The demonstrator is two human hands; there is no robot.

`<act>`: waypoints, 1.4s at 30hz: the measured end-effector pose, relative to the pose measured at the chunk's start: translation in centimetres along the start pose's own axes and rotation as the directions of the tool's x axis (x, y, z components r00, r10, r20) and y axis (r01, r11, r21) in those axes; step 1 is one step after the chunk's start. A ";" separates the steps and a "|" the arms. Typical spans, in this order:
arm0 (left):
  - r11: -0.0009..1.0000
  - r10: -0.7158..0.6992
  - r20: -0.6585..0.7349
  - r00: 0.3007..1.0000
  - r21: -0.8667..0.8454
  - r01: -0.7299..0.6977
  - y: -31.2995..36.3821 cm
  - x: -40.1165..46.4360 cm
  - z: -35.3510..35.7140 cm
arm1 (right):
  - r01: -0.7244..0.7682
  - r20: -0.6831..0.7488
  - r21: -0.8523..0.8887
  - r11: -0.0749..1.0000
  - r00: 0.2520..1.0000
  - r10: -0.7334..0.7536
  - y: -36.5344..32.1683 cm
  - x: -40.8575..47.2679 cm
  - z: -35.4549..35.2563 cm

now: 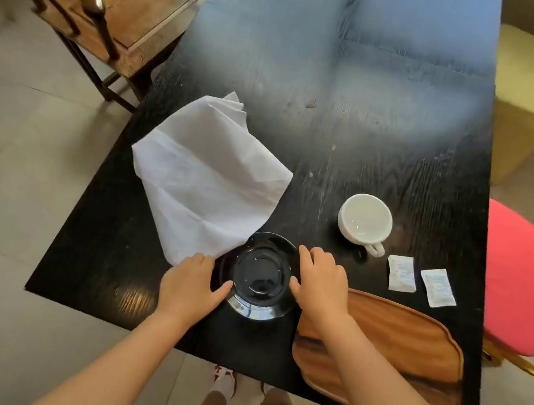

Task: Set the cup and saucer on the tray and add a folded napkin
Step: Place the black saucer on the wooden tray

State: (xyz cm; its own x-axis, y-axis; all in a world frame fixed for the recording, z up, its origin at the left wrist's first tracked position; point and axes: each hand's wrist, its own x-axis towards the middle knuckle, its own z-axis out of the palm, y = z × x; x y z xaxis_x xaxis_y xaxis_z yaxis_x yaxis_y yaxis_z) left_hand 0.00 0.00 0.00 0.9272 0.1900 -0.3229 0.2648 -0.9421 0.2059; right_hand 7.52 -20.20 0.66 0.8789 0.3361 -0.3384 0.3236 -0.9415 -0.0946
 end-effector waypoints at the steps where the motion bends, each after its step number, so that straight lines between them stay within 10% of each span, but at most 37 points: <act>1: 0.999 -0.037 0.040 0.999 -0.021 0.038 0.2 -0.3 0.3 | -0.013 0.040 0.006 1.000 0.999 0.013 0.0 0.0 0.1; 10: 0.681 -0.301 0.269 0.915 -0.611 0.403 2.4 -1.3 1.7 | -0.207 0.121 0.501 0.840 0.978 0.169 -0.3 -0.8 0.8; 18: 0.498 -0.107 0.247 0.963 -0.825 0.267 6.1 -3.3 -0.1 | -0.234 0.019 0.851 0.471 0.908 0.418 4.2 -7.2 -0.7; 28: 0.580 0.107 0.244 0.964 -0.803 0.139 11.1 -4.9 2.6 | -0.329 0.165 0.931 0.160 0.768 0.619 8.7 -14.8 2.6; 42: 0.660 0.089 0.218 0.972 -0.743 0.107 11.4 -4.8 4.9 | -0.374 0.208 0.914 0.158 0.765 0.610 9.3 -14.6 4.4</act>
State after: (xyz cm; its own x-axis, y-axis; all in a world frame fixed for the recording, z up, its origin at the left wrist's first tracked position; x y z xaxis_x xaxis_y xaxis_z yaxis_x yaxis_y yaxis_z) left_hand -2.75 -13.02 -0.59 0.8667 0.0408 -0.4971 0.4708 -0.3963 0.7882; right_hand -3.87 -34.00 0.61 0.7968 -0.3225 -0.5109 -0.5978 -0.2982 -0.7441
